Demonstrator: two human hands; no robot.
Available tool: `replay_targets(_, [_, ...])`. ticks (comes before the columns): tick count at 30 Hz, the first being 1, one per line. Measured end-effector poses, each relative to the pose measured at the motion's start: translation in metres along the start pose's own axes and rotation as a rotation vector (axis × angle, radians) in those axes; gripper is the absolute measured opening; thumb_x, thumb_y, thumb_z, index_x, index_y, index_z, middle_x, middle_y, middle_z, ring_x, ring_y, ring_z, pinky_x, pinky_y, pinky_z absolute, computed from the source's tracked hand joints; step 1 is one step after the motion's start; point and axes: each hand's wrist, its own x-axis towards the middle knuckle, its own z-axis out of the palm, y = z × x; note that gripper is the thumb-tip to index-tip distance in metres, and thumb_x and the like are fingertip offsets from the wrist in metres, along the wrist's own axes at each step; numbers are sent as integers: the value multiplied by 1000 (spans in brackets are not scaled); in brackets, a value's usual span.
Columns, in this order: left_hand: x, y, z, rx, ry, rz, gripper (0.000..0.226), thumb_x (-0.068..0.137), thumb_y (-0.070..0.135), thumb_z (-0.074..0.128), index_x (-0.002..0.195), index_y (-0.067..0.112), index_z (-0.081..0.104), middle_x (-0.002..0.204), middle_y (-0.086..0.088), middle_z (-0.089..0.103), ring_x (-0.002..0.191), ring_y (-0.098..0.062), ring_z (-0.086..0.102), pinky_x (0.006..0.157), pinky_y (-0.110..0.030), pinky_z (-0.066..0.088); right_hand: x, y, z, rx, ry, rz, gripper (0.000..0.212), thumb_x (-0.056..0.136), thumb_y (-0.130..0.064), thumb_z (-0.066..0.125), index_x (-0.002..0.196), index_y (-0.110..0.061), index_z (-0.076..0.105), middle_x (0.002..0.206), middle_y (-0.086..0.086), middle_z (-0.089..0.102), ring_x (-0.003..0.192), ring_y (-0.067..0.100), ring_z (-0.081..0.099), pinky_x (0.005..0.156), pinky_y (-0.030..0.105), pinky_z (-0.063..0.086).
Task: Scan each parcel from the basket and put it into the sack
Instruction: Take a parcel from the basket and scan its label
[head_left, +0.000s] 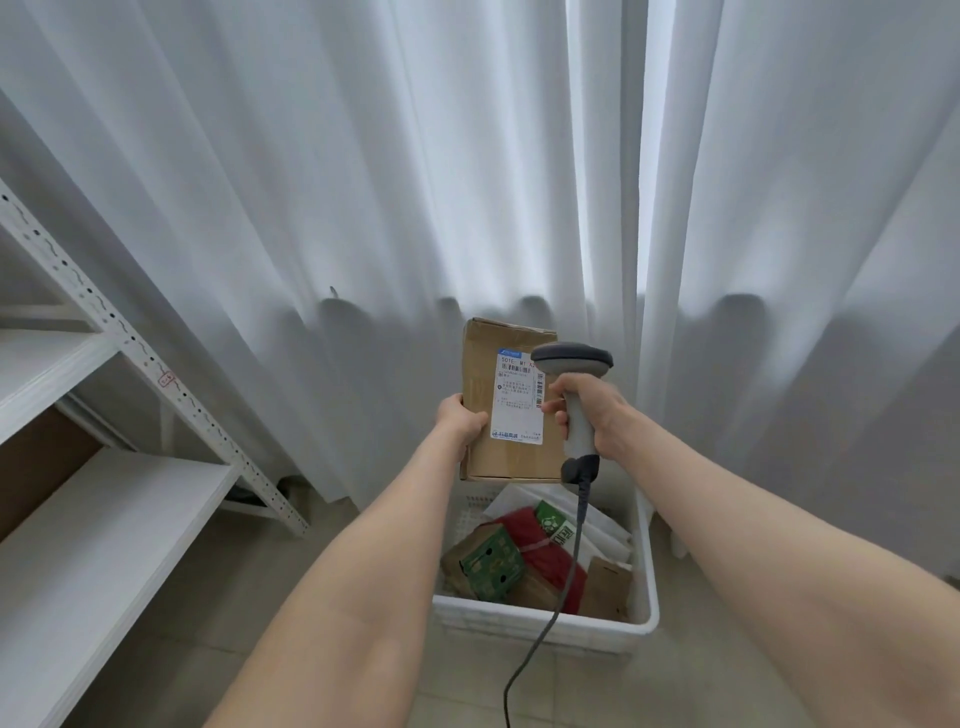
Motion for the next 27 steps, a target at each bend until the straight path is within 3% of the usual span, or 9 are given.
replay_targets(10, [-1,-7,-1,16,7,-21,38,93,16,59,130,13,52,124,-10,61,111,-31,59,97,-46,50,-16,-1,6,-38,-23,44,14,83,-6,56,96,-4,60,64,4,55,45,11,48,44,22,43])
replay_targets(19, [0,-9,-1,31,12,-25,38,92,16,59,130,12,52,126,-11,60,112,-32,59,97,-47,49,-23,-4,2,-52,-17,26,9,83,-6,55,92,-6,58,49,0,58,44,10,48,44,21,43])
replay_targets(27, [4,-14,-10,6,-13,-16,39,92,17,60,130,11,52,125,-11,61,112,-31,59,97,-47,49,-14,4,9,-2,24,26,11,86,-3,60,97,-3,61,79,11,66,51,12,55,51,24,50])
